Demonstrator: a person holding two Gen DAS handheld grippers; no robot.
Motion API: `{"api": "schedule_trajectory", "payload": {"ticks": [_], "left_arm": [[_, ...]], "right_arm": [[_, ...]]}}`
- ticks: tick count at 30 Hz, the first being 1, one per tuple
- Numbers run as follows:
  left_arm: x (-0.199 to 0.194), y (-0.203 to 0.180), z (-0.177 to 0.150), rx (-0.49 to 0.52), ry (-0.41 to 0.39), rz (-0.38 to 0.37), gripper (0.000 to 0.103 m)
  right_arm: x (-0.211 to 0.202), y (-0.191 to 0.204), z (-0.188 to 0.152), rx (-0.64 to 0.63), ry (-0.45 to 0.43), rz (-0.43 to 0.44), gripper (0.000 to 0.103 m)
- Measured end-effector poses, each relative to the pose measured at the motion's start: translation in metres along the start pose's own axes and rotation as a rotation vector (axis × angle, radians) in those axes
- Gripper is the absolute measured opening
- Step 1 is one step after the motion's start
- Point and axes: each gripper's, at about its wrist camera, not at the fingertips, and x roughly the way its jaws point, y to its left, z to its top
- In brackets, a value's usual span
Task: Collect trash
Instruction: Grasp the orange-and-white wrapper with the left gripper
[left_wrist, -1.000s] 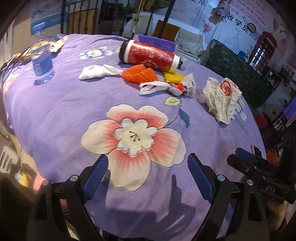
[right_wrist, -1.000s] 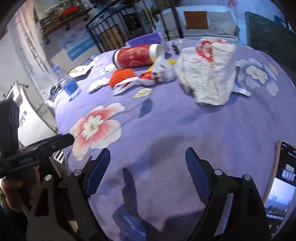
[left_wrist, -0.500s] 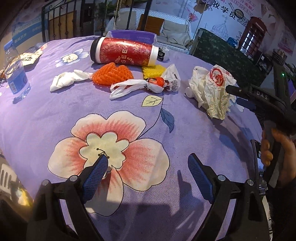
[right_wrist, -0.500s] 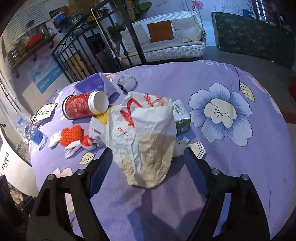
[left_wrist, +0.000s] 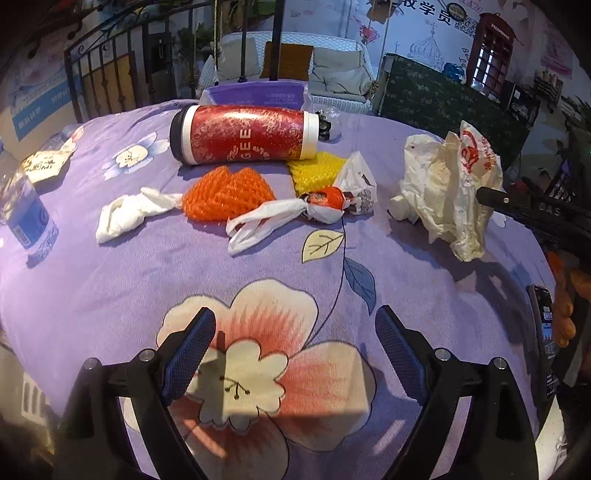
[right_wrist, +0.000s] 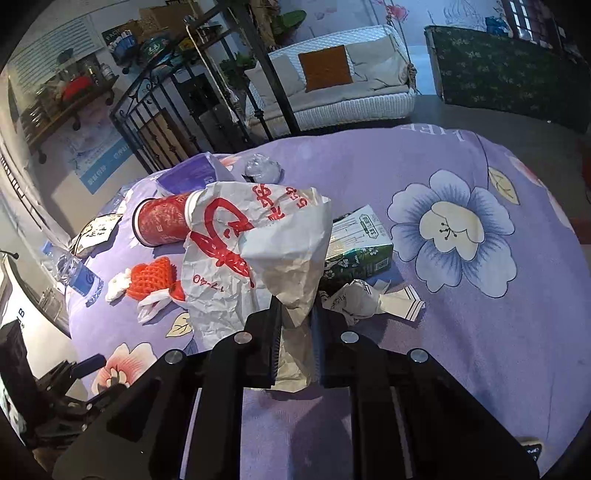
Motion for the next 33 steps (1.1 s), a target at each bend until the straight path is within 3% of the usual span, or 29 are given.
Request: {"api": "schedule_trajectory", "payload": {"ticks": [8, 13, 18, 20, 25, 33], "left_arm": [[0.033, -0.015, 0.038, 0.124, -0.006, 0.011, 0.086], [0.062, -0.034, 0.056, 0.247, 0.017, 0.028, 0.083], [0.088, -0.046, 0.073, 0.307, 0.039, 0.053, 0.08], [0.098, -0.049, 0.077, 0.33, 0.057, 0.071, 0.071], [0.112, -0.045, 0.076, 0.303, 0.106, 0.08, 0.036], [0.081, -0.037, 0.062, 0.194, 0.057, 0.027, 0.025]], "right_arm": [[-0.047, 0.02, -0.015, -0.076, -0.054, 0.002, 0.015], [-0.063, 0.018, -0.028, -0.089, -0.05, 0.003, 0.015], [-0.075, 0.01, -0.037, -0.082, -0.044, -0.009, 0.015], [-0.078, 0.006, -0.041, -0.073, -0.039, -0.004, 0.015], [-0.08, -0.001, -0.05, -0.052, -0.029, -0.002, 0.015], [-0.079, -0.001, -0.053, -0.044, -0.029, 0.013, 0.015]]}}
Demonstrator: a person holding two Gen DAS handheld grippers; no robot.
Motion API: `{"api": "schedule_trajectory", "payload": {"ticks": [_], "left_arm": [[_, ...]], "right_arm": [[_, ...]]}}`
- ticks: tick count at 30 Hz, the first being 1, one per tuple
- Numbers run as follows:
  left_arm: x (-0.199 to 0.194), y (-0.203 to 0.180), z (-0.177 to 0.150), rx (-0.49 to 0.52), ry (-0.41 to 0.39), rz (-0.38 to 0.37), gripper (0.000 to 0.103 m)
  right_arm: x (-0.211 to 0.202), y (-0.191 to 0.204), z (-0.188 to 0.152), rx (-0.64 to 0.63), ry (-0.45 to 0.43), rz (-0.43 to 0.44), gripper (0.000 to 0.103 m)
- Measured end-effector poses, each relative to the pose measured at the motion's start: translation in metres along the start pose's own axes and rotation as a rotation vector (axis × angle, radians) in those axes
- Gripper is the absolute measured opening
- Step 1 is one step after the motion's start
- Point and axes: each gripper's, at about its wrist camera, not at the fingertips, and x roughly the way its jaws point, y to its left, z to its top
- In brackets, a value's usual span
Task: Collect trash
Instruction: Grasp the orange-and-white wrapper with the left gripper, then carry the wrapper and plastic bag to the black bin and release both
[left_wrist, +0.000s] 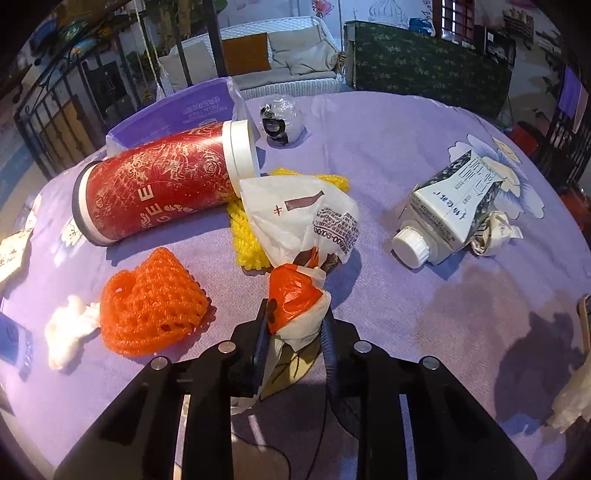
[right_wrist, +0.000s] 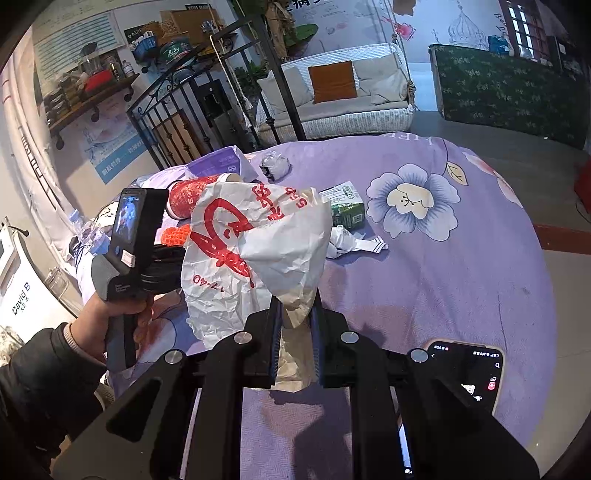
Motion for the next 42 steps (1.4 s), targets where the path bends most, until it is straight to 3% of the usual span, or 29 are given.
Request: {"api": "schedule_trajectory", "payload": {"ticks": [6, 13, 17, 27, 42], "left_arm": [[-0.044, -0.004, -0.018, -0.057, -0.079, -0.061, 0.025], [-0.092, -0.004, -0.047, -0.119, -0.144, -0.067, 0.025], [-0.121, 0.012, -0.077, -0.158, -0.178, -0.025, 0.025], [-0.178, 0.07, -0.155, -0.356, -0.17, 0.108, 0.025], [-0.234, 0.137, -0.29, -0.701, -0.051, 0.316, 0.025]], "right_arm": [[-0.004, 0.006, -0.002, -0.018, -0.01, 0.01, 0.015], [-0.011, 0.024, -0.009, -0.068, -0.02, 0.025, 0.015], [-0.011, 0.049, -0.022, -0.128, -0.004, 0.05, 0.015], [0.004, 0.131, -0.061, -0.27, 0.088, 0.244, 0.015], [0.015, 0.217, -0.102, -0.395, 0.205, 0.436, 0.015]]}}
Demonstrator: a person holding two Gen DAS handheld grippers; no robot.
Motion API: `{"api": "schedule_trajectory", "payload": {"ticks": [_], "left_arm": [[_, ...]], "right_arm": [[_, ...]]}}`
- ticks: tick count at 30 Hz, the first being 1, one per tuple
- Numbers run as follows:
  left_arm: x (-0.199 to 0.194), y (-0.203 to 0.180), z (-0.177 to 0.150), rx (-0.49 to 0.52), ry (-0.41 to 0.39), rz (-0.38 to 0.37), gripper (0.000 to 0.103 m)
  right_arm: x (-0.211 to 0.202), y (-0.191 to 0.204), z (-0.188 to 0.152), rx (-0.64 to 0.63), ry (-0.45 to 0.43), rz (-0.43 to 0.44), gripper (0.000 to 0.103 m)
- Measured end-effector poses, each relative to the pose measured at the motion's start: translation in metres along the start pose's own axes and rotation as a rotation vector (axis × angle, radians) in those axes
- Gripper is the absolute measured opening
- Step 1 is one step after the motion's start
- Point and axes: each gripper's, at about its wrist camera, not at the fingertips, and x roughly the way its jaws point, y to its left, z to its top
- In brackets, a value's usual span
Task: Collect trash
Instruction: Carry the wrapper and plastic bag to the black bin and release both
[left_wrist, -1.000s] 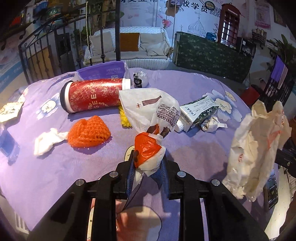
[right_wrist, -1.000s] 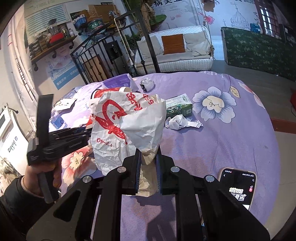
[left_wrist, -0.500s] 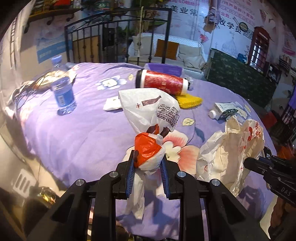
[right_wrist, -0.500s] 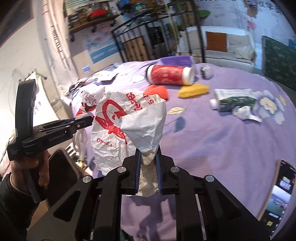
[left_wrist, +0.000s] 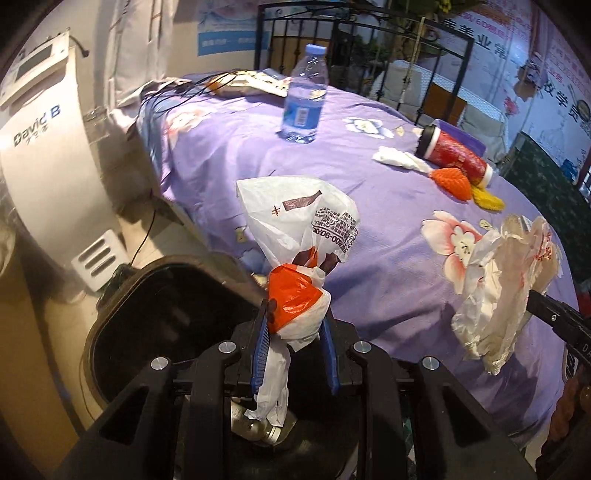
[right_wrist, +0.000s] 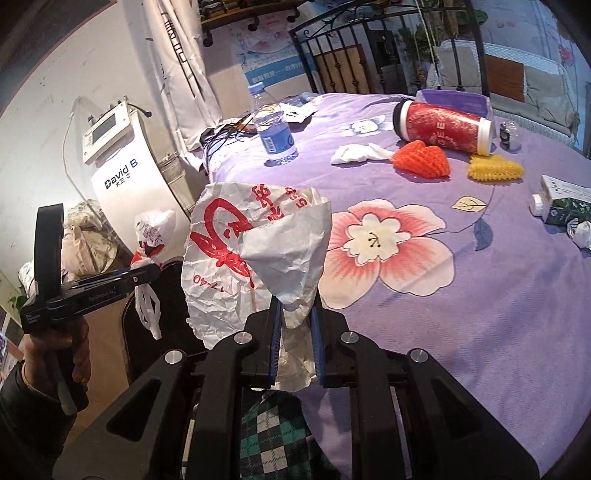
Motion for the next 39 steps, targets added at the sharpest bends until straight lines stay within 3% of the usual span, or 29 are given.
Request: {"api": "schedule_trajectory", "payload": {"ticks": [7, 11, 16, 19, 22, 31, 39], "left_arm": [[0.018, 0.035, -0.022, -0.082, 0.084, 0.085, 0.025], [0.038, 0.048, -0.033, -0.131, 0.171, 0.094, 0.03], [0.065, 0.055, -0.049, -0.16, 0.291, 0.097, 0.066], [0.071, 0.062, -0.056, -0.199, 0.323, 0.085, 0.069], [0.065, 0.069, -0.054, -0.232, 0.286, 0.091, 0.069], [-0.001, 0.102, -0.021, -0.32, 0.015, 0.195, 0.077], [-0.018, 0.111, -0.006, -0.35, -0.049, 0.215, 0.079]], "right_arm": [[0.017, 0.035, 0.003, -0.08, 0.037, 0.064, 0.015], [0.025, 0.051, 0.002, -0.117, 0.055, 0.085, 0.015], [0.031, 0.058, -0.004, -0.134, 0.075, 0.094, 0.015], [0.034, 0.058, -0.005, -0.137, 0.089, 0.092, 0.015], [0.038, 0.059, -0.004, -0.142, 0.101, 0.098, 0.015], [0.065, 0.091, -0.007, -0.205, 0.172, 0.211, 0.015], [0.105, 0.128, -0.017, -0.281, 0.272, 0.278, 0.015]]}}
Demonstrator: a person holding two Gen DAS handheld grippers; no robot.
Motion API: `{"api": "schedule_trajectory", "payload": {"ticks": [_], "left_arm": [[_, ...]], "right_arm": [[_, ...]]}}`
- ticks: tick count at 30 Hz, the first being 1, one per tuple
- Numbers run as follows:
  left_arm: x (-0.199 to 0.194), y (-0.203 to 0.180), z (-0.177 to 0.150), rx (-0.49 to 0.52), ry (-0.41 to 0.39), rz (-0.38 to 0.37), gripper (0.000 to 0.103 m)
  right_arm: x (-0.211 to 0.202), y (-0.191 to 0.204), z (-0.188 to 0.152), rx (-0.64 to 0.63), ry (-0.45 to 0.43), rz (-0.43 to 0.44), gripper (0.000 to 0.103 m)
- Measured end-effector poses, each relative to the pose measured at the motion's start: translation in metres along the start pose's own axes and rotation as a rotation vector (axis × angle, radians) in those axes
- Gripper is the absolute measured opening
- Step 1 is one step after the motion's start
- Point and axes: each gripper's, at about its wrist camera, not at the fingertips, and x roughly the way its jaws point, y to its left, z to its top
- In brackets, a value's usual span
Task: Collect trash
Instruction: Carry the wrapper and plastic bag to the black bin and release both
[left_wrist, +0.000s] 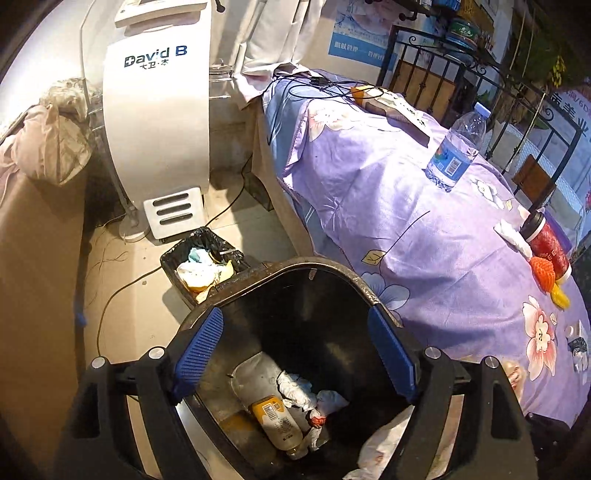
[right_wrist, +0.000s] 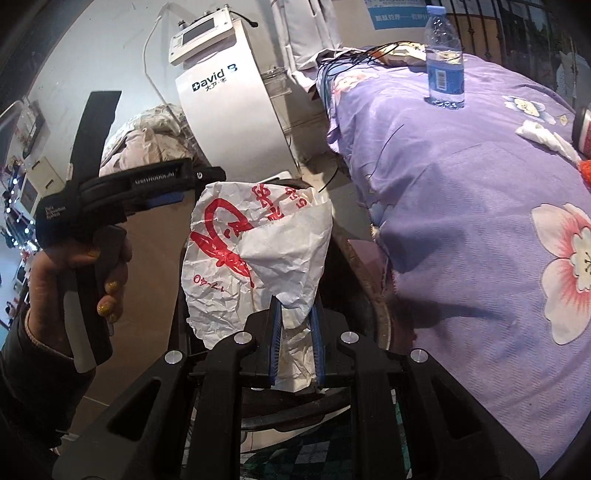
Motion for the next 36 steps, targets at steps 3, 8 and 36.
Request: {"api": "schedule_trajectory", "payload": {"ticks": [3, 8, 36], "left_arm": [[0.002, 0.002, 0.003, -0.006, 0.007, 0.004, 0.079], [0.006, 0.009, 0.003, -0.025, 0.01, 0.003, 0.079], [0.011, -0.018, -0.001, 0.026, 0.02, -0.047, 0.084]], "right_arm": [[0.017, 0.005, 0.001, -0.011, 0.042, 0.01, 0.015], [0.042, 0.012, 0.003, -0.026, 0.101, 0.022, 0.015], [0.011, 0.012, -0.001, -0.021, -0.031, 0.052, 0.082]]}}
